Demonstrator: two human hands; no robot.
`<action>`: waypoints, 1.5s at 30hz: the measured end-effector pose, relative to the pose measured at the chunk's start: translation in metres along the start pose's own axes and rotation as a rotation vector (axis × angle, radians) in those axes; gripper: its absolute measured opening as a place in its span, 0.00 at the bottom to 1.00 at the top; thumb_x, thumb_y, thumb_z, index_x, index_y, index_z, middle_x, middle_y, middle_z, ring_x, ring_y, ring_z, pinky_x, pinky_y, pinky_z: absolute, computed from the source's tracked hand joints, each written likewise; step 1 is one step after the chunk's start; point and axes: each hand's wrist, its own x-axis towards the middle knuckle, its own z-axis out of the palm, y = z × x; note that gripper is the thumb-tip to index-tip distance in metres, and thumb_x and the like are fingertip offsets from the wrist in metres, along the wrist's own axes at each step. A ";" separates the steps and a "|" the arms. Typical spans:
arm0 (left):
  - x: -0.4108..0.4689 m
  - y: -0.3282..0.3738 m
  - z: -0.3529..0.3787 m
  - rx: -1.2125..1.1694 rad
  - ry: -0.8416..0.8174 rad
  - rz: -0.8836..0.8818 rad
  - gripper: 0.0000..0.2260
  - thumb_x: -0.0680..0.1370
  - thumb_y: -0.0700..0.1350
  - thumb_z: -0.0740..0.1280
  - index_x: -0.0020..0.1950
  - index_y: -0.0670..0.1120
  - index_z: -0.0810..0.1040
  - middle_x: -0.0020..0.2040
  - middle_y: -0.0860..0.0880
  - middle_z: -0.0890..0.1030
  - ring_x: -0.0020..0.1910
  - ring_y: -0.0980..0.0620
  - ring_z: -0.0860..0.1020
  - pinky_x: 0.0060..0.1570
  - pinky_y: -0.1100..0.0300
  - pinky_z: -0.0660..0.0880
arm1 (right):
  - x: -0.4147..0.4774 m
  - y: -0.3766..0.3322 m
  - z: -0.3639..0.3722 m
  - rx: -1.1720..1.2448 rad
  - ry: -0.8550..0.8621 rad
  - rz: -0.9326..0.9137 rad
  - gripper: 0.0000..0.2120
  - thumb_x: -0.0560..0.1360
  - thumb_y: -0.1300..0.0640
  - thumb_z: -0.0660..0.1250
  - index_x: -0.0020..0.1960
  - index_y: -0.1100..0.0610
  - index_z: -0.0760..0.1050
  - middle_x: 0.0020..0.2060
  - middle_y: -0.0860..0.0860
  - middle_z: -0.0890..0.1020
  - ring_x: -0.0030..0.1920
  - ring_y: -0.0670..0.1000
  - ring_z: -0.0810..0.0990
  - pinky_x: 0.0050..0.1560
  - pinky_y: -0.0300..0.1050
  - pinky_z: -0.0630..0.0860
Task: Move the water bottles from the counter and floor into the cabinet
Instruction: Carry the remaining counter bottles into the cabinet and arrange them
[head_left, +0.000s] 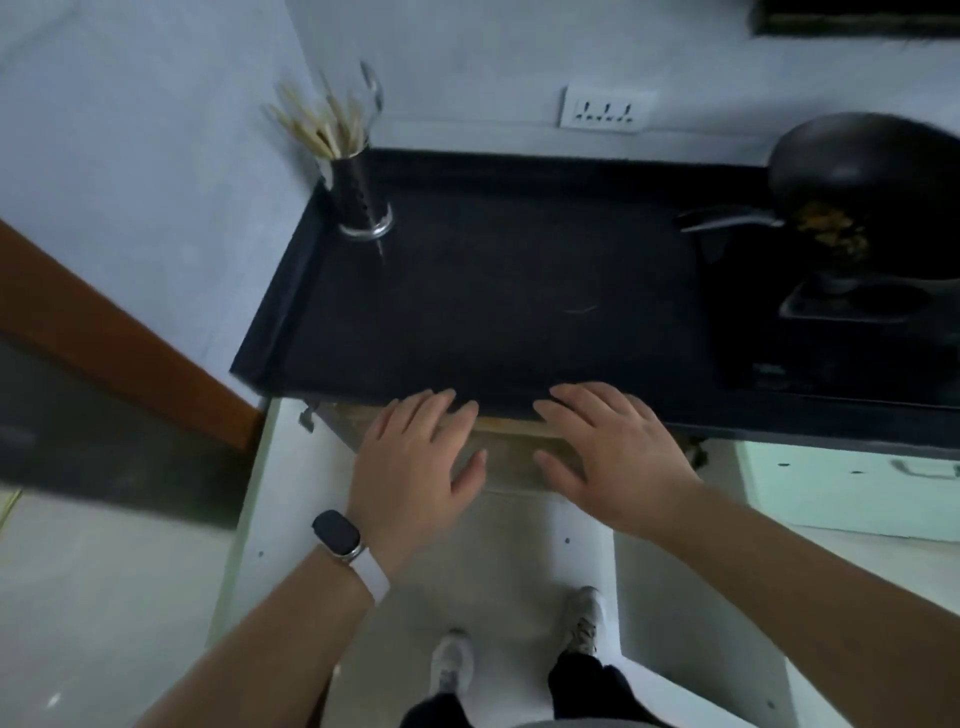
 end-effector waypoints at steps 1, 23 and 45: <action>0.010 0.001 -0.004 0.005 0.005 0.055 0.20 0.78 0.53 0.63 0.64 0.45 0.82 0.63 0.42 0.82 0.62 0.40 0.79 0.62 0.43 0.74 | -0.005 0.004 -0.010 -0.021 -0.002 0.003 0.26 0.76 0.40 0.57 0.68 0.52 0.74 0.64 0.50 0.77 0.65 0.55 0.74 0.63 0.55 0.72; 0.068 0.277 -0.009 -0.234 -0.128 1.008 0.24 0.77 0.56 0.61 0.67 0.45 0.79 0.65 0.41 0.81 0.65 0.38 0.78 0.64 0.37 0.75 | -0.335 0.039 -0.113 -0.235 0.259 0.950 0.27 0.78 0.38 0.53 0.70 0.51 0.70 0.66 0.50 0.76 0.67 0.57 0.73 0.64 0.56 0.70; 0.045 0.727 0.054 -0.340 -0.001 1.261 0.21 0.77 0.55 0.62 0.64 0.46 0.80 0.64 0.43 0.80 0.63 0.41 0.79 0.65 0.39 0.73 | -0.673 0.251 -0.181 -0.293 0.409 1.213 0.26 0.76 0.39 0.55 0.67 0.52 0.74 0.62 0.51 0.79 0.63 0.57 0.75 0.60 0.53 0.73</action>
